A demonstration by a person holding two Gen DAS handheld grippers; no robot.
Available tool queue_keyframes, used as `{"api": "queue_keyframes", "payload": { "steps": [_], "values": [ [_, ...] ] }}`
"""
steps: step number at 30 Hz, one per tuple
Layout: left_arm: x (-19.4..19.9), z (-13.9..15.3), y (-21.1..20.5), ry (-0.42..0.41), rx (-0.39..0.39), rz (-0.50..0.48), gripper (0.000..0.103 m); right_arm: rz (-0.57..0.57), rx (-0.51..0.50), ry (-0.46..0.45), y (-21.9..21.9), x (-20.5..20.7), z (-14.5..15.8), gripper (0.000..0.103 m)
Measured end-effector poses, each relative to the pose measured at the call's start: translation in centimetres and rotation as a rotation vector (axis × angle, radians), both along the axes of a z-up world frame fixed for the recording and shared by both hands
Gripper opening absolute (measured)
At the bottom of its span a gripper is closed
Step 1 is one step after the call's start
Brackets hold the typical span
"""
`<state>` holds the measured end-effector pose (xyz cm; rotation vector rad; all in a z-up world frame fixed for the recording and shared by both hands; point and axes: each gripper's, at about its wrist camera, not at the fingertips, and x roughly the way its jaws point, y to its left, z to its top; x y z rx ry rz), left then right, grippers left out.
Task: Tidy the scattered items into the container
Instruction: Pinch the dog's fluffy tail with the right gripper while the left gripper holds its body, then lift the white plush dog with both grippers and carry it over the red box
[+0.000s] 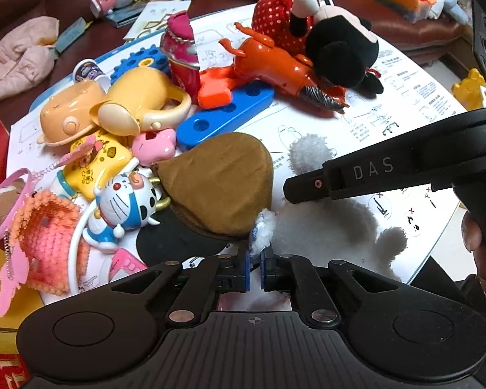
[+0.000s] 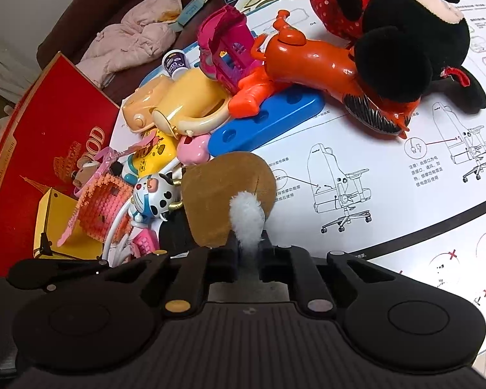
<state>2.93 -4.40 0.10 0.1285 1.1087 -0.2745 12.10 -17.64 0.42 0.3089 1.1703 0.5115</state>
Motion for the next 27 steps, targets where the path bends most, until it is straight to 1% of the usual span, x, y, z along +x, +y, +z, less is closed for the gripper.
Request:
{"api": "queue_keyframes", "payload": {
  "steps": [5, 11, 17, 23, 27],
  "values": [
    [-0.2, 1.2, 0.1, -0.025, -0.012, 0.006, 0.000, -0.010, -0.006, -0.028, 0.0, -0.2, 1.2, 0.013],
    [-0.2, 2.7, -0.1, -0.062, -0.006, 0.010, 0.001, -0.001, -0.032, -0.102, 0.5, -0.6, 3.3, 0.013],
    [-0.4, 3.8, 0.1, -0.086, 0.008, 0.020, 0.001, 0.007, -0.031, -0.132, 0.9, -0.8, 4.5, 0.012],
    [-0.7, 5.0, 0.6, -0.115, 0.006, 0.038, 0.001, 0.017, -0.017, -0.164, 1.3, -1.0, 5.9, 0.012],
    [-0.7, 7.0, 1.4, -0.170, 0.021, 0.048, 0.001, 0.038, -0.002, -0.212, 2.1, -0.6, 8.0, 0.011]
  ]
}}
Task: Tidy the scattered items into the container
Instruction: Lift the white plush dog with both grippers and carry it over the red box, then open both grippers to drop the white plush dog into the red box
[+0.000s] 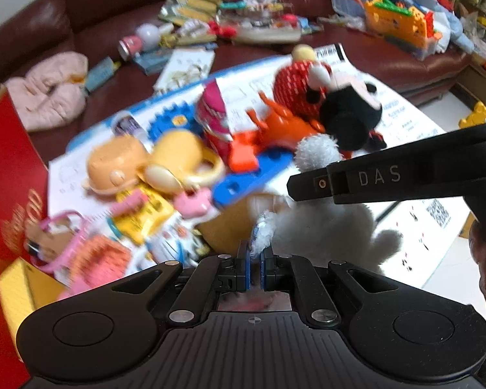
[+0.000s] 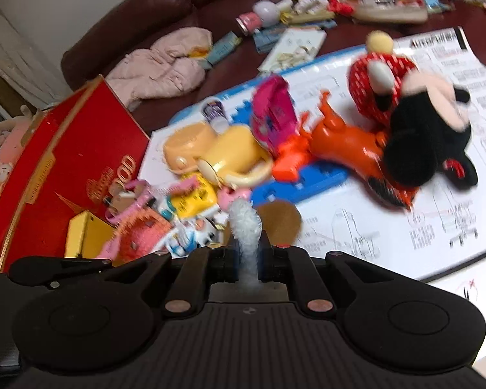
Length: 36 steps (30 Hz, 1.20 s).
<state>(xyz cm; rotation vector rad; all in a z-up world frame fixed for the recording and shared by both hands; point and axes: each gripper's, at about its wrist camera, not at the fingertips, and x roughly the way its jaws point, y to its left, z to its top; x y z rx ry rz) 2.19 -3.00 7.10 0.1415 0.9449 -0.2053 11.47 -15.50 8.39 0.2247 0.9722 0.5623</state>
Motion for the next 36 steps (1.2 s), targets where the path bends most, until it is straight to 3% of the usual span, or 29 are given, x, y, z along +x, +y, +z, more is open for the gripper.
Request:
{"api": "queue_keyframes", "payload": {
  "steps": [9, 18, 27, 36],
  "values": [
    [-0.1, 6.4, 4.4, -0.155, 0.019, 0.085, 0.000, 0.085, 0.062, -0.153, 4.4, 0.9, 6.2, 0.010],
    [-1.7, 10.6, 9.6, -0.263, 0.017, 0.203, 0.001, 0.183, 0.074, -0.238, 9.7, 0.2, 10.3, 0.010],
    [-6.7, 17.2, 17.8, -0.440, 0.089, 0.457, 0.001, 0.396, 0.196, -0.351, 19.3, -2.4, 16.6, 0.010],
    [-12.3, 20.1, 25.3, -0.470, 0.187, 0.698, 0.002, 0.626, 0.281, -0.306, 28.8, -5.4, 17.6, 0.010]
  ]
}}
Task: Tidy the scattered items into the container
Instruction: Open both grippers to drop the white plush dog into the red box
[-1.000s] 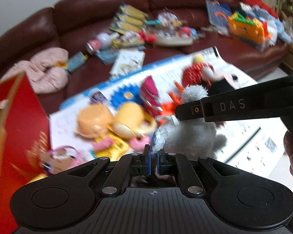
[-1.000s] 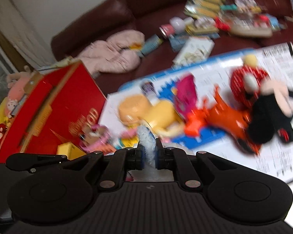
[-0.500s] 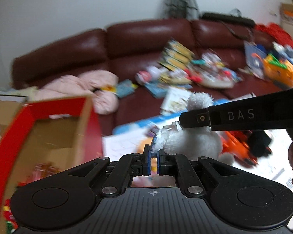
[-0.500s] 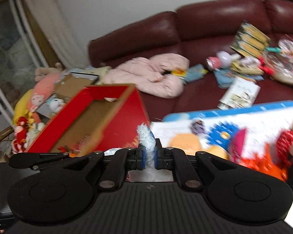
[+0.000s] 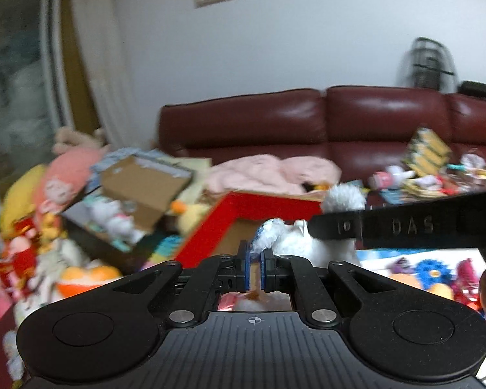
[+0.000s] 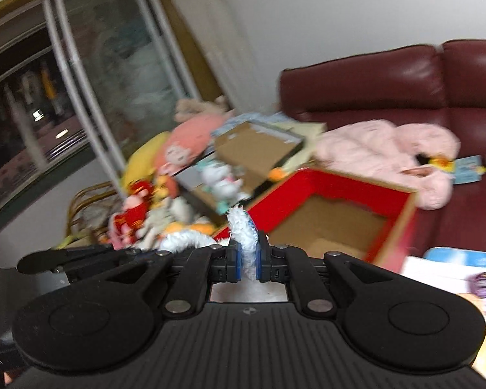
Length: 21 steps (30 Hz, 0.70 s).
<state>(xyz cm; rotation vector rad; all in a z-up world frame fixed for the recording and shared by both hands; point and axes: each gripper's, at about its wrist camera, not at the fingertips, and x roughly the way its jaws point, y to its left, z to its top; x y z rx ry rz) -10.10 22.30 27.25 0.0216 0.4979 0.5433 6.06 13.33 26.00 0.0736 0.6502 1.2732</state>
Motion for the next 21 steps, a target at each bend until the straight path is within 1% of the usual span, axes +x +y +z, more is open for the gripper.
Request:
{"api": "queue_keyframes", "payload": {
  "steps": [1, 2, 3, 4, 5, 6, 8, 10, 14, 16, 20, 21],
  "values": [
    [-0.1, -0.1, 0.6, 0.012, 0.000, 0.024, 0.002, 0.024, -0.007, 0.013, 0.8, -0.3, -0.3, 0.010],
    [-0.1, -0.5, 1.1, 0.028, 0.000, 0.047, 0.007, 0.050, -0.020, 0.024, 1.8, -0.5, -0.7, 0.013],
    [0.0, -1.0, 1.6, 0.050, -0.002, 0.072, 0.028, 0.065, -0.041, 0.027, 2.5, -0.4, -1.1, 0.019],
    [-0.3, -1.4, 2.2, 0.060, -0.003, 0.092, 0.032, 0.070, -0.064, 0.031, 2.9, -0.4, -1.6, 0.041],
    [-0.2, -1.9, 2.5, 0.071, -0.005, 0.116, 0.052, 0.059, -0.082, 0.031, 3.0, -0.2, -2.0, 0.054],
    [-0.1, -2.2, 2.7, 0.077, -0.005, 0.128, 0.070, 0.043, -0.086, 0.021, 2.8, -0.1, -2.2, 0.064],
    [0.2, -2.7, 2.7, 0.072, 0.005, 0.125, 0.081, 0.019, -0.099, 0.013, 1.9, 0.5, -2.9, 0.064],
    [0.8, -3.0, 2.5, 0.074, 0.003, 0.111, 0.081, -0.006, -0.112, 0.033, 0.9, 1.3, -3.2, 0.064],
    [2.2, -3.7, 1.0, 0.066, -0.022, 0.052, 0.082, -0.062, -0.138, 0.021, -1.2, 2.6, -3.6, 0.064],
    [3.0, -4.2, 0.1, 0.070, -0.022, 0.026, 0.082, -0.078, -0.151, 0.013, -2.5, 3.0, -3.7, 0.067],
    [4.5, -5.1, -1.8, 0.081, -0.023, -0.031, 0.083, -0.090, -0.166, -0.008, -4.0, 3.5, -3.7, 0.070],
    [4.8, -5.2, -2.2, 0.085, -0.024, -0.041, 0.083, -0.091, -0.166, -0.007, -4.4, 3.6, -3.7, 0.072]
  ]
}}
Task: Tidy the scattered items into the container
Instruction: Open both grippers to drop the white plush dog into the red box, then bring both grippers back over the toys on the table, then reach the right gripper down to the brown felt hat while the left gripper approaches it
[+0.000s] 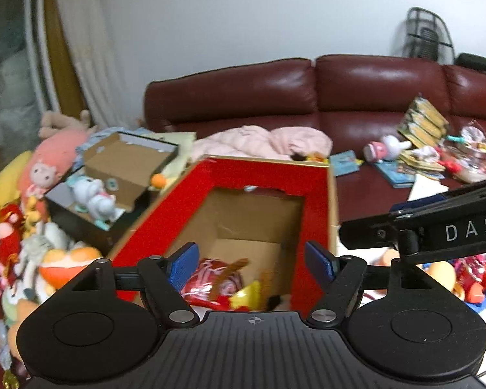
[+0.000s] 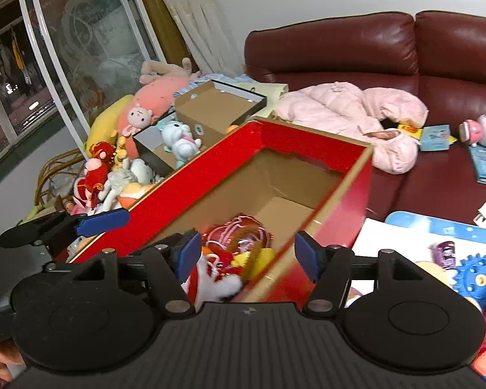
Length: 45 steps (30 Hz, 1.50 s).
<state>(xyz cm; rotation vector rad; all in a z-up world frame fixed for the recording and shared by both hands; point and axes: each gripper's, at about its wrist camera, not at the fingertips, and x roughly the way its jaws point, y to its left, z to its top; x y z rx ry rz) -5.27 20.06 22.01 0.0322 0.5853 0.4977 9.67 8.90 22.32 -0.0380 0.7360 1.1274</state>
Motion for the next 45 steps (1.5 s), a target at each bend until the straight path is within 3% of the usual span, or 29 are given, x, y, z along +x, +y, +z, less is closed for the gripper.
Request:
{"api": "queue_keyframes", "payload": {
  "steps": [4, 14, 23, 34, 45],
  "values": [
    [0.9, -0.5, -1.3, 0.007, -0.003, -0.035, 0.087, -0.018, 0.004, 0.007, -1.2, 0.7, 0.0, 0.080],
    [2.8, -1.1, -5.4, 0.016, -0.003, -0.153, 0.087, -0.111, -0.020, 0.029, -5.3, 3.1, -1.0, 0.081],
    [4.3, -4.4, -10.0, 0.103, -0.013, -0.270, 0.087, -0.236, -0.098, 0.052, -11.0, 4.5, -5.1, 0.082],
    [6.3, -14.4, -15.6, 0.313, -0.122, -0.452, 0.087, -0.462, -0.216, 0.242, -19.6, 6.5, -14.4, 0.082],
    [7.2, -19.9, -21.0, 0.358, -0.166, -0.667, 0.087, -0.569, -0.207, 0.485, -24.4, 7.4, -20.9, 0.081]
  ]
}}
